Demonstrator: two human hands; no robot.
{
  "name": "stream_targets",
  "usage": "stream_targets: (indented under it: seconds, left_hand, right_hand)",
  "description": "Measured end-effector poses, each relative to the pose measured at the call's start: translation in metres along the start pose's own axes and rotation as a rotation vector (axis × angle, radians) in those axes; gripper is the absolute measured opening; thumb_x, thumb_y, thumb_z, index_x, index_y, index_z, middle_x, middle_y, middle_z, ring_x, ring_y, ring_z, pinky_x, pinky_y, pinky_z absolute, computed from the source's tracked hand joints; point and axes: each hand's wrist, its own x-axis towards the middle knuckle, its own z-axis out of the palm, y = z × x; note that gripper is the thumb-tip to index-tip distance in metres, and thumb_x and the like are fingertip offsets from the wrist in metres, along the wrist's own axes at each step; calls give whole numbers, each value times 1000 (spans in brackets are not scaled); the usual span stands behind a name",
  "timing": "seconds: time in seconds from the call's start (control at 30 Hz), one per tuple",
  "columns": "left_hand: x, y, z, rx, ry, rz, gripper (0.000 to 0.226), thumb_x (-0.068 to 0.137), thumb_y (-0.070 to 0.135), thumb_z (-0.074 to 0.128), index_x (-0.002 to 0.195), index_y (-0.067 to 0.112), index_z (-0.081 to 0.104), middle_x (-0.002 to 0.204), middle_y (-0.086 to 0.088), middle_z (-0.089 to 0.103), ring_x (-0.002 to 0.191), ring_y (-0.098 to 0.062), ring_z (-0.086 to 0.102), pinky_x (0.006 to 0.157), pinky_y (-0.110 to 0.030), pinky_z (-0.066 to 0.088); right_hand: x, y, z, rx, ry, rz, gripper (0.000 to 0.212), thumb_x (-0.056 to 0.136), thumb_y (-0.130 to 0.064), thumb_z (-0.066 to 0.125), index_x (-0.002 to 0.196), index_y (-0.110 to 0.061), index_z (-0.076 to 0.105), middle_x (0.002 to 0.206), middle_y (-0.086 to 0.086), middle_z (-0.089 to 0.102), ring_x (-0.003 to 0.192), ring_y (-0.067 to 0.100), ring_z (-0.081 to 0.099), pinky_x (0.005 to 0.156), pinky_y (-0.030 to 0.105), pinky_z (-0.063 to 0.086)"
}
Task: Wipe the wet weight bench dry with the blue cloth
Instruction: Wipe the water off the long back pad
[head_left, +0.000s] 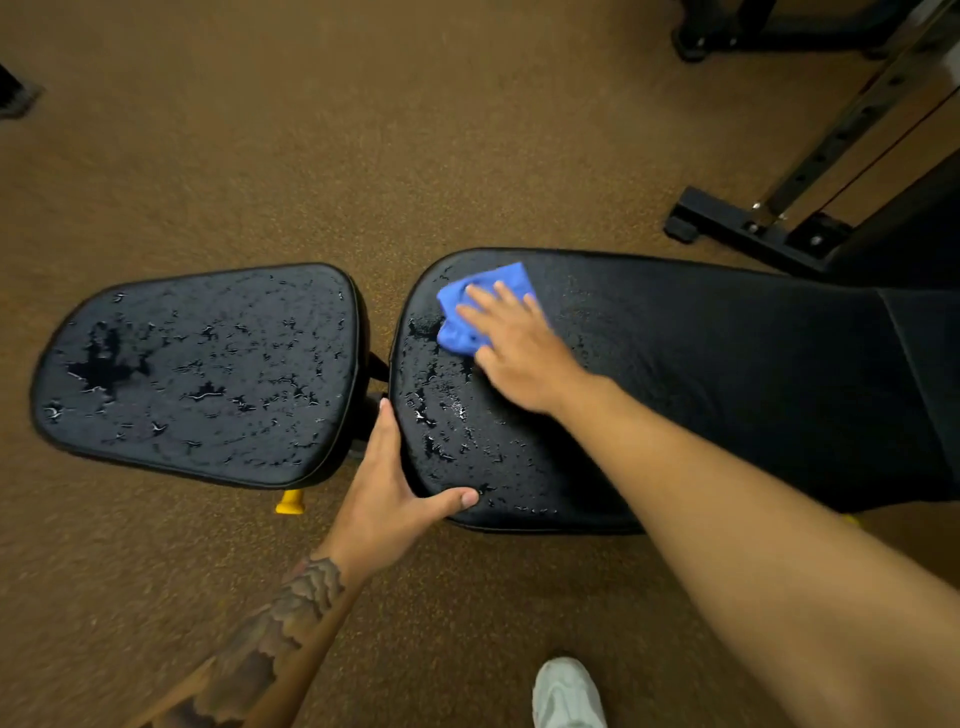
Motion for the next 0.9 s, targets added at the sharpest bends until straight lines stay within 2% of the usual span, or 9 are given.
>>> stream_targets:
  seconds: [0.13, 0.17, 0.27, 0.3, 0.4, 0.53, 0.67, 0.77, 0.9]
  left_hand:
    - [-3, 7, 0, 40, 12, 12, 124, 58, 47, 89, 149, 40, 6, 156, 17, 19, 142, 8, 15, 113, -9, 15]
    - [-3, 7, 0, 46, 11, 7, 125, 57, 48, 89, 150, 40, 5, 157, 18, 17, 142, 9, 13, 114, -10, 14]
    - [-1, 3, -1, 50, -3, -54, 134, 55, 56, 87, 155, 29, 2, 160, 11, 16, 146, 0, 14, 120, -34, 21]
    - [-1, 3, -1, 52, -10, -67, 135, 55, 59, 86, 155, 29, 0, 161, 11, 16, 146, -2, 15, 120, -38, 22]
    - [-1, 4, -2, 50, -26, -70, 136, 56, 60, 86, 155, 28, -3, 160, 12, 15, 146, -1, 14, 120, -37, 22]
    - [-2, 5, -2, 40, -31, -80, 138, 58, 57, 86, 155, 26, -7, 161, 14, 9, 145, 7, 7, 118, -22, 15]
    - [-1, -1, -1, 44, -38, -82, 138, 57, 62, 84, 155, 28, -6, 162, 12, 10, 147, 0, 10, 121, -36, 20]
    - [0, -3, -1, 58, -32, -94, 138, 56, 62, 84, 155, 27, -6, 162, 10, 10, 147, -1, 9, 121, -38, 20]
    - [-2, 1, -1, 53, -28, -83, 135, 56, 55, 87, 152, 33, -5, 162, 9, 7, 147, 2, 6, 120, -30, 16]
  right_hand:
    - [-85, 0, 10, -12, -87, -167, 63, 84, -31, 25, 146, -21, 35, 157, -5, 22, 147, 19, 9, 119, 41, 2]
    - [-103, 8, 10, -18, -81, -159, 62, 85, -30, 27, 146, -22, 35, 157, -7, 22, 147, 18, 9, 119, 40, 3]
    - [-132, 38, 2, -20, -49, -74, 60, 85, -27, 33, 145, -23, 37, 156, -7, 24, 147, 16, 10, 118, 41, 7]
    - [-133, 47, -1, -25, -36, -40, 60, 85, -27, 33, 145, -23, 38, 156, -7, 24, 147, 16, 10, 118, 41, 8]
    - [-112, 67, -10, -29, 34, 70, 62, 83, -32, 30, 143, -19, 40, 155, -3, 27, 145, 16, 11, 118, 43, 9]
    - [-45, 78, -22, -13, 168, 283, 61, 85, -29, 31, 144, -17, 39, 156, 3, 26, 146, 27, 14, 116, 46, 8]
    - [19, 63, -21, -38, 208, 384, 52, 93, -20, 40, 145, -17, 35, 158, 3, 21, 145, 30, 11, 115, 48, 9]
    - [26, 34, -9, -41, 152, 273, 56, 92, -18, 42, 147, -17, 30, 159, 2, 17, 146, 29, 8, 116, 46, 4]
    - [-55, 1, 13, -22, 31, -50, 60, 86, -24, 34, 146, -17, 34, 157, 2, 23, 146, 26, 10, 118, 43, 1]
